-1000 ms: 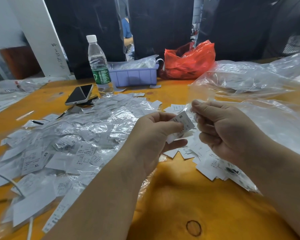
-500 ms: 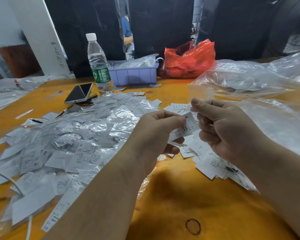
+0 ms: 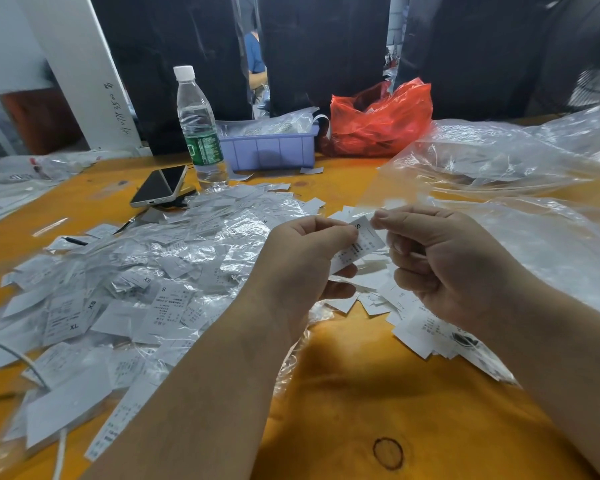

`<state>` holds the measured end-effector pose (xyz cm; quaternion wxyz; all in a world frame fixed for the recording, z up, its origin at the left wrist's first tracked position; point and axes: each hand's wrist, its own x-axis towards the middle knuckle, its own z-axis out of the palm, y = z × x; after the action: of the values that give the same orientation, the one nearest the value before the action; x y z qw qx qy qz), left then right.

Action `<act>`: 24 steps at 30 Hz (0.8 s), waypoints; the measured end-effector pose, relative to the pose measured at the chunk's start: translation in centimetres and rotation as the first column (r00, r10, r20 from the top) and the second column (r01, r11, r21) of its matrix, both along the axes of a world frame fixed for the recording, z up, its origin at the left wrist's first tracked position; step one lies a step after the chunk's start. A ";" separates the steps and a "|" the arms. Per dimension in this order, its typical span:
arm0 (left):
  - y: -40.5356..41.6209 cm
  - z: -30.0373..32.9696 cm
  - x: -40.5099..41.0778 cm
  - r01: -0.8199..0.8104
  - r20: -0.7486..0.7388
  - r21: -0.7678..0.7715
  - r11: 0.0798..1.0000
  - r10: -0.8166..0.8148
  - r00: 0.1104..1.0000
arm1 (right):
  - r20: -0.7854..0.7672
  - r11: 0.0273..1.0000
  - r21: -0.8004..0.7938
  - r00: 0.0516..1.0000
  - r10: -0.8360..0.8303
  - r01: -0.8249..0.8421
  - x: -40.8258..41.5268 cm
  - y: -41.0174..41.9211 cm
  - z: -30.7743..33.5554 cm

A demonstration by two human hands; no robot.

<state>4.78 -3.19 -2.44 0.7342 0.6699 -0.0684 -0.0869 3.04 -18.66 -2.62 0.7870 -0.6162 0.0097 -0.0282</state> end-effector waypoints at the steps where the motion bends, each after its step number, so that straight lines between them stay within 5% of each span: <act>1: 0.0 0.0 0.0 -0.007 -0.003 0.006 1.000 0.007 1.000 | 0.003 1.000 0.004 1.000 -0.004 0.004 0.0 0.0 0.0; 24: -0.2 0.1 -0.2 0.106 0.008 0.097 0.990 -0.107 0.994 | 0.033 0.995 0.050 0.996 -0.087 0.085 0.0 0.1 0.0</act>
<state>4.59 -3.36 -2.38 0.6947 0.7006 -0.1048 -0.1247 3.07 -18.59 -2.64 0.7999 -0.5953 0.0230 -0.0729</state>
